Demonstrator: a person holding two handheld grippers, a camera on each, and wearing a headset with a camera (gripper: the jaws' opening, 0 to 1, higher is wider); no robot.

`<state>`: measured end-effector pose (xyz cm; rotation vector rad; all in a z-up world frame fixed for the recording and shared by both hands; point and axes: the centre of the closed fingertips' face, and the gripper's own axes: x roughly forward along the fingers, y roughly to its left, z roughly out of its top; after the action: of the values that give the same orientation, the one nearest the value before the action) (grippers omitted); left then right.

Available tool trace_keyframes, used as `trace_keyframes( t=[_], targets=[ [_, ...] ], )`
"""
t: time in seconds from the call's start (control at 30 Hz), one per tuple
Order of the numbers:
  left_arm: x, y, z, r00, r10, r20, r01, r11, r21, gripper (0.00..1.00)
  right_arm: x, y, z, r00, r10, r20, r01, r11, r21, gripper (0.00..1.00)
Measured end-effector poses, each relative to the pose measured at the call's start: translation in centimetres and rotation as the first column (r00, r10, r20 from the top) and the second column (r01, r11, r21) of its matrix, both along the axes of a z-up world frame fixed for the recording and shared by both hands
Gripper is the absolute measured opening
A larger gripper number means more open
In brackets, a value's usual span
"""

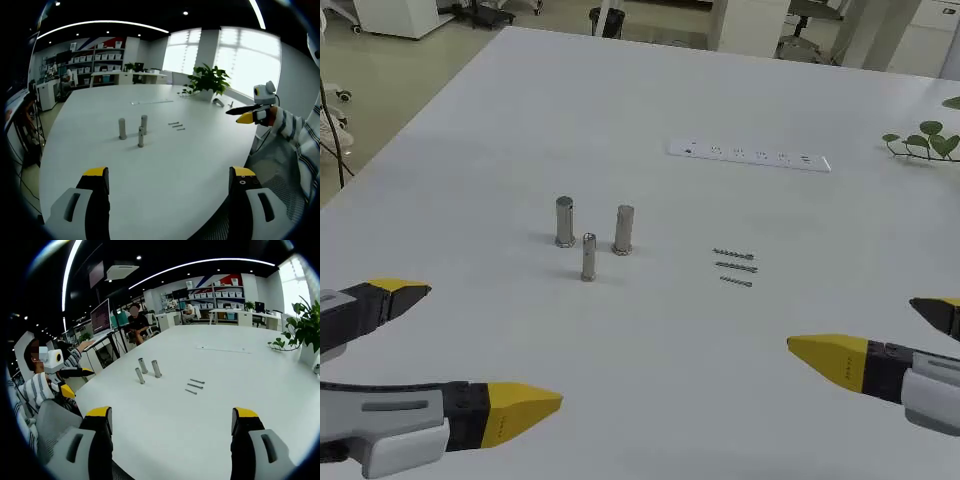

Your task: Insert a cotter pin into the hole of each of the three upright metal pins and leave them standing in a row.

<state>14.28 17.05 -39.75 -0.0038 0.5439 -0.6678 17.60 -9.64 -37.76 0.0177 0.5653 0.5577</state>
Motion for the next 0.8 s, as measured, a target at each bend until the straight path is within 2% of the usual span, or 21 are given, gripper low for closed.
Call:
trace_keyframes(
  t=[0.1,0.17,0.2,0.3,0.5,0.7,0.77,0.8],
  targets=[
    [0.0,0.0,-0.1,1.0,0.001,-0.006,-0.001,1.0,-0.006,0.98,0.0,-0.1,-0.1,1.0,-0.001,-0.005,0.001,1.0,0.004,0.97],
    [0.7,0.5,-0.1,0.999,0.04,0.02,-0.04,0.999,0.013,0.99,0.1,-0.1,-0.1,1.0,-0.002,-0.007,0.002,1.0,0.006,0.97],
    [0.7,0.7,-0.2,0.999,0.042,0.021,-0.042,0.999,0.026,0.99,0.1,-0.1,-0.2,1.0,-0.004,-0.008,0.004,1.0,0.007,0.97],
    [0.9,0.8,-0.5,0.998,0.057,0.007,-0.058,0.998,0.028,0.99,0.2,-0.1,-0.2,1.0,-0.003,-0.015,0.004,1.0,0.012,0.98],
    [1.3,0.8,-0.3,0.997,0.079,0.003,-0.079,0.997,-0.011,0.99,0.5,0.1,-0.3,1.0,0.003,-0.022,-0.003,1.0,0.011,0.98],
    [1.4,0.9,-0.6,0.997,0.081,0.004,-0.081,0.997,0.011,0.99,0.7,0.5,-0.3,1.0,0.014,-0.024,-0.014,1.0,0.008,0.98],
    [1.7,0.9,-0.5,0.995,0.098,0.019,-0.098,0.995,0.007,0.99,0.7,0.5,-0.4,1.0,0.015,-0.027,-0.015,1.0,0.007,0.98],
    [1.8,1.0,-0.5,0.994,0.107,0.033,-0.108,0.994,0.019,0.99,0.7,0.5,-0.4,0.999,0.016,-0.028,-0.016,1.0,0.006,0.98]
  ],
)
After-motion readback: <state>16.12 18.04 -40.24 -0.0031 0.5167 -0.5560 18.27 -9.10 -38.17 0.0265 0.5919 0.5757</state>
